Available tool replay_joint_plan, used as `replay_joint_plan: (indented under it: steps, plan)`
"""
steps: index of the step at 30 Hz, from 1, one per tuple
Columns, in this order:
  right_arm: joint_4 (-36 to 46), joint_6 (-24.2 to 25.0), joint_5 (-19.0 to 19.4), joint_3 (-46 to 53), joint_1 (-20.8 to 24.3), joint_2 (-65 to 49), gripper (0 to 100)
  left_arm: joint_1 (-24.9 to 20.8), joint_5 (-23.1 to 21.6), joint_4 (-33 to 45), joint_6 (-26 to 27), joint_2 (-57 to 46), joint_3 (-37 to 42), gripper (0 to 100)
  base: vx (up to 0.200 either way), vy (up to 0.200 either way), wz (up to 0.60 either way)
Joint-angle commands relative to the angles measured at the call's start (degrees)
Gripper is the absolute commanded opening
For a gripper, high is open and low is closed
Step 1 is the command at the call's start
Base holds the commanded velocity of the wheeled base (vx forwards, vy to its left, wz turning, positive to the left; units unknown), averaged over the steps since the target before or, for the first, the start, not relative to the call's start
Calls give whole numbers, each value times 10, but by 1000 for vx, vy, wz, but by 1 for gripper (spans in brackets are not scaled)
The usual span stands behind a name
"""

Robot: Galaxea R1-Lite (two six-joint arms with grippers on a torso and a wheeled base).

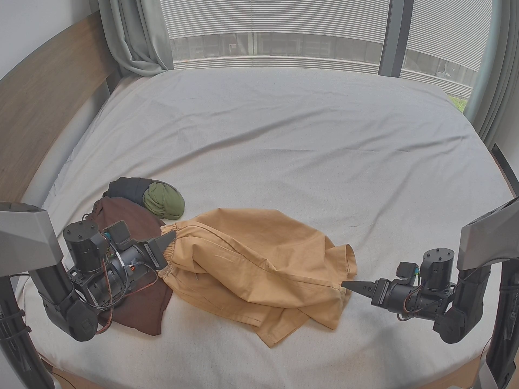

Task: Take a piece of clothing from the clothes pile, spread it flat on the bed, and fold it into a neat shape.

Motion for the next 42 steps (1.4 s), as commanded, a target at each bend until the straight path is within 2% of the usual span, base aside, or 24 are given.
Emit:
replay_joint_plan:
  steps: [1, 28, 38, 42]
  plan:
    - [0, 10, 0, -7, 7, 31, 100, 2, 0, 0, 0, 0, 1, 0, 0, 0, 0]
    - [0, 89, -2, -101, 37, 109, 100, 2, -1, 0, 0, -5, -1, 0, 0, 0, 0]
    - [-3, 118, 7, -105, 38, 97, 100, 2, -1, 0, -1, -4, -2, 0, 0, 0, 0]
    - [-3, 122, 16, -94, 36, 57, 100, 2, -1, 0, -1, -3, -3, 0, 0, 0, 0]
